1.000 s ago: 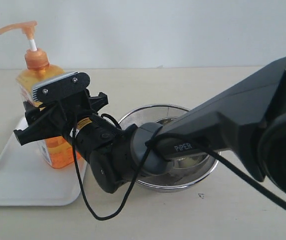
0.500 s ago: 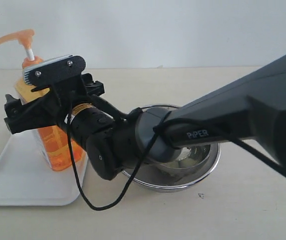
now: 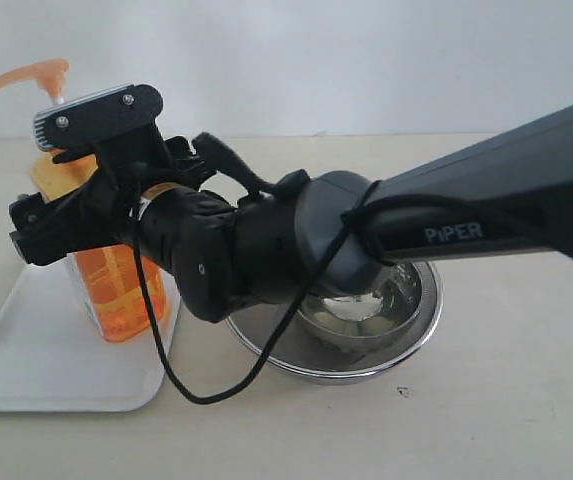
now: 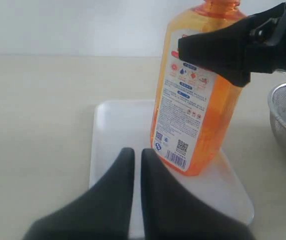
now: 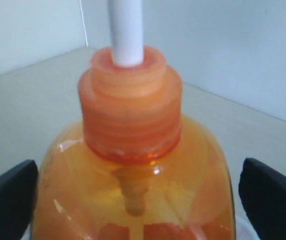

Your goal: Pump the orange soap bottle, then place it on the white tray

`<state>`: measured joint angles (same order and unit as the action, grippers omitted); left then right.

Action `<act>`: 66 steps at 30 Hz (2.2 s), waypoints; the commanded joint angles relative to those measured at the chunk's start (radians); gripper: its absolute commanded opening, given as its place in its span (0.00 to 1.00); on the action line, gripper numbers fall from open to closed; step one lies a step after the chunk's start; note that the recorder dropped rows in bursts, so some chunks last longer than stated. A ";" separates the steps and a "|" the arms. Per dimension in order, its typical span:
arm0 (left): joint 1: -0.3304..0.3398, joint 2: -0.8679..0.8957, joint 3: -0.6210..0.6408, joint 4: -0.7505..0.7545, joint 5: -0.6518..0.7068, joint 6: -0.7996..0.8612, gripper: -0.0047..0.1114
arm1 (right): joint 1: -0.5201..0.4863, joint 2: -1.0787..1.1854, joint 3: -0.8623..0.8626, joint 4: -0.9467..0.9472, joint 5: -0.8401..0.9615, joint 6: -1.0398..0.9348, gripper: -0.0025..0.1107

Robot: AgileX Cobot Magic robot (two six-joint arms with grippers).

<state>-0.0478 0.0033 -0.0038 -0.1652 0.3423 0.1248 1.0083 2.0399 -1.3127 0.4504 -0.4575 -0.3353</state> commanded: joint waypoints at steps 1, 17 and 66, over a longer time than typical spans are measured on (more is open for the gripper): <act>-0.007 -0.003 0.004 -0.011 -0.004 -0.002 0.08 | 0.001 -0.059 -0.001 0.007 0.109 -0.019 0.90; -0.007 -0.003 0.004 -0.011 -0.004 -0.002 0.08 | 0.001 -0.182 -0.001 0.009 0.504 -0.082 0.90; -0.007 -0.003 0.004 -0.011 -0.004 -0.002 0.08 | -0.112 -0.273 0.093 -0.091 0.932 -0.029 0.02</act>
<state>-0.0478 0.0033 -0.0038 -0.1652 0.3423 0.1248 0.8995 1.7798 -1.2355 0.3551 0.4799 -0.3632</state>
